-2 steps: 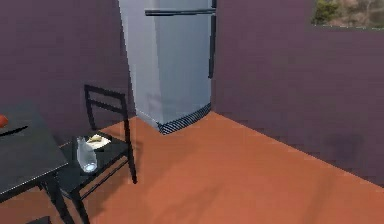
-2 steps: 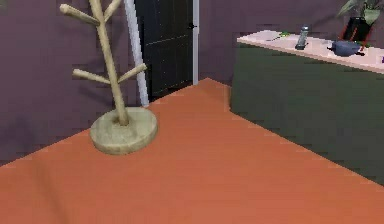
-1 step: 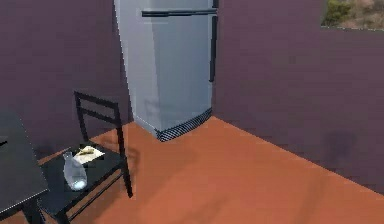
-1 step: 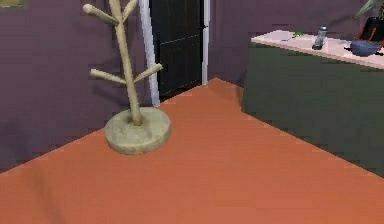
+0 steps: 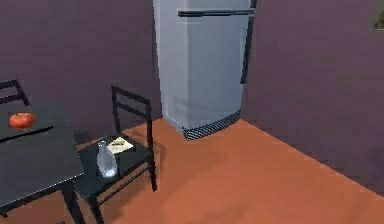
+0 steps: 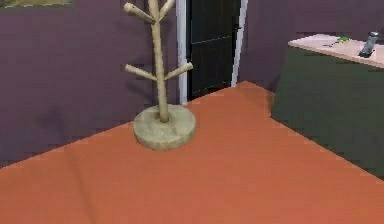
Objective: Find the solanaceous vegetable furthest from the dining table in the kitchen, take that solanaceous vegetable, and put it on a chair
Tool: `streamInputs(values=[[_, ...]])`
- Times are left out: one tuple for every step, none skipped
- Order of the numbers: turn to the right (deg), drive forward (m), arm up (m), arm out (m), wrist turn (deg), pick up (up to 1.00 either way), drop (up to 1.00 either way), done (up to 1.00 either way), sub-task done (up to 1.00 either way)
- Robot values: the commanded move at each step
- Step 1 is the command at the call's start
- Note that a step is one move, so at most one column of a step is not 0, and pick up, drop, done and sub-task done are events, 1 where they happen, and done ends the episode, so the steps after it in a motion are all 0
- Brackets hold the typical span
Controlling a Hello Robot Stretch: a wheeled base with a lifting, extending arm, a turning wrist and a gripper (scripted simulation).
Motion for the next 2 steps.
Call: streamInputs(values=[[0.0,1.0,0.0,0.0,0.0,0.0,0.0,0.0,0.0],[-3.0,0.0,0.0,0.0,0.0,0.0,0.0,0.0,0.0]])
